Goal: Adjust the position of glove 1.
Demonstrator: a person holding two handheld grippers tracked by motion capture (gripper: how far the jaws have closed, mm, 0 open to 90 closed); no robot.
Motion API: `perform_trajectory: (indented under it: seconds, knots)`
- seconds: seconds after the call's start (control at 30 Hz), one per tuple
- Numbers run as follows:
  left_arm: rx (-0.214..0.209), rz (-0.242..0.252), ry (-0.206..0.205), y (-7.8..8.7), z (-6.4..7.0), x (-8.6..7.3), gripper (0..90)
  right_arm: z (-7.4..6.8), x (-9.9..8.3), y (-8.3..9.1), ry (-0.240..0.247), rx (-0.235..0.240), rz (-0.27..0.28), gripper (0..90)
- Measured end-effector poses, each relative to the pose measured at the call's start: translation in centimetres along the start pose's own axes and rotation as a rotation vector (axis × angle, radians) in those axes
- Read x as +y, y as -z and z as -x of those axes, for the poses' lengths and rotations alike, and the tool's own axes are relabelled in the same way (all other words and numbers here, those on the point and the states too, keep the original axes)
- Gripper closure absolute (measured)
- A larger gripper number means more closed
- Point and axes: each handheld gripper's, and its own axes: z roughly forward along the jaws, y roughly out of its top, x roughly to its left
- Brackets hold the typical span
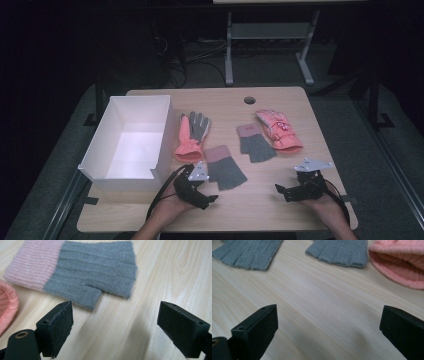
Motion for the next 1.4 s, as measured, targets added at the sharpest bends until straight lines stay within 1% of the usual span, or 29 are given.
perform_trajectory:
  seconds: [0.03, 0.1, 0.17, 0.2, 0.27, 0.3, 0.33, 0.37, 0.43, 0.47, 0.5, 0.53, 0.57, 0.63, 0.67, 0.7, 0.73, 0.8, 0.87, 0.9, 0.93, 0.97, 1.0, 1.03, 1.13, 1.2, 1.27, 1.37, 1.4]
  knots:
    - [-0.008, -0.008, 0.006, 0.0, 0.0, 0.0, 12.9, 0.1, 0.0, -0.1, -0.014, 0.008, -0.008, 1.5]
    - [-0.013, -0.013, 0.015, 0.0, 0.0, 0.0, 13.3, 0.2, 0.2, -0.2, -0.029, 0.046, -0.019, 1.5]
    - [-0.018, -0.015, 0.024, 0.0, 0.0, 0.0, 13.4, 0.0, 0.5, -0.1, -0.029, 0.073, -0.016, 1.6]
    - [-0.021, -0.012, 0.036, 0.0, -0.1, 0.0, 13.4, 0.0, 0.5, -0.1, -0.029, 0.073, -0.016, 1.6]
    - [-0.027, -0.013, 0.048, 0.1, -0.2, 0.0, 13.8, -0.5, 0.8, 0.0, -0.019, 0.088, 0.001, 7.5]
    - [-0.032, -0.014, 0.063, 0.1, -0.3, 0.0, 13.8, -0.8, 1.1, -0.1, -0.003, 0.107, 0.017, 9.9]
    - [-0.032, -0.014, 0.063, 0.1, -0.3, 0.0, 13.8, -0.8, 1.1, -0.1, -0.003, 0.107, 0.017, 9.9]
    - [-0.033, -0.017, 0.057, 0.2, -0.2, -0.1, 13.8, -1.1, 1.5, -0.3, -0.004, 0.139, 0.024, 14.1]
    - [-0.033, -0.022, 0.051, 0.3, -0.3, -0.1, 13.8, -1.5, 1.8, -0.5, -0.012, 0.154, 0.018, 16.2]
    - [-0.034, -0.012, 0.052, 0.5, -0.3, -0.2, 13.8, -1.8, 2.0, -0.6, -0.006, 0.161, 0.014, 19.7]
    - [-0.034, -0.012, 0.052, 0.5, -0.3, -0.2, 13.8, -1.8, 2.0, -0.6, -0.006, 0.161, 0.014, 19.7]
    - [-0.036, -0.008, 0.054, 0.6, -0.3, -0.3, 13.8, -2.0, 2.2, -0.7, 0.001, 0.167, 0.016, 25.5]
    - [-0.042, -0.008, 0.06, 0.6, -0.3, -0.3, 13.8, -2.5, 2.7, -0.9, 0.011, 0.19, 0.033, 34.9]
    - [-0.043, -0.012, 0.06, 0.6, -0.2, -0.4, 13.8, -2.8, 3.3, -1.1, 0.022, 0.205, 0.039, 43.9]
    - [-0.043, -0.012, 0.06, 0.6, -0.2, -0.4, 13.7, -3.0, 3.7, -1.3, 0.034, 0.208, 0.043, 47.0]
    - [-0.044, -0.007, 0.06, 0.6, -0.2, -0.3, 13.7, -3.0, 3.7, -1.3, 0.034, 0.208, 0.043, 47.0]
    - [-0.045, -0.001, 0.062, 0.7, -0.1, -0.3, 13.7, -3.5, 4.3, -1.8, 0.05, 0.227, 0.049, 55.3]
    - [-0.049, 0.001, 0.067, 0.9, -0.2, -0.3, 13.7, -4.1, 5.0, -2.3, 0.042, 0.239, 0.04, 63.5]
    - [-0.049, 0.0, 0.066, 0.9, -0.2, -0.3, 13.7, -4.8, 5.5, -2.9, 0.065, 0.256, 0.04, 70.8]
    - [-0.049, 0.0, 0.064, 0.8, -0.3, -0.4, 13.7, -4.8, 5.5, -2.9, 0.065, 0.256, 0.04, 70.8]
    - [-0.05, -0.004, 0.071, 0.8, -0.3, -0.4, 13.7, -5.6, 6.1, -3.5, 0.072, 0.285, 0.027, 77.2]
    - [-0.05, -0.004, 0.073, 0.8, -0.3, -0.4, 13.7, -5.9, 6.2, -3.8, 0.066, 0.299, 0.018, 79.9]
    - [-0.05, -0.004, 0.073, 0.8, -0.3, -0.4, 13.7, -5.9, 6.2, -3.8, 0.066, 0.299, 0.018, 79.9]
    - [-0.051, -0.005, 0.072, 0.8, -0.3, -0.4, 13.7, -6.5, 6.6, -4.4, 0.086, 0.321, 0.006, 85.4]
    - [-0.048, -0.004, 0.072, 0.8, -0.3, -0.5, 13.7, -7.1, 7.0, -4.9, 0.106, 0.341, -0.004, 89.1]
    - [-0.045, -0.002, 0.071, 0.8, -0.3, -0.5, 13.7, -8.0, 7.4, -5.9, 0.126, 0.366, -0.014, 89.9]
    - [-0.042, 0.009, 0.075, 0.8, -0.2, -0.5, 13.6, -8.4, 7.6, -6.4, 0.147, 0.378, -0.02, 89.9]
    - [-0.042, 0.009, 0.077, 0.7, -0.2, -0.6, 13.7, -9.0, 7.8, -6.9, 0.159, 0.392, -0.021, 89.9]
    - [-0.043, 0.001, 0.064, 0.7, -0.3, -0.6, 13.6, -9.4, 7.9, -7.2, 0.157, 0.401, -0.032, 89.9]
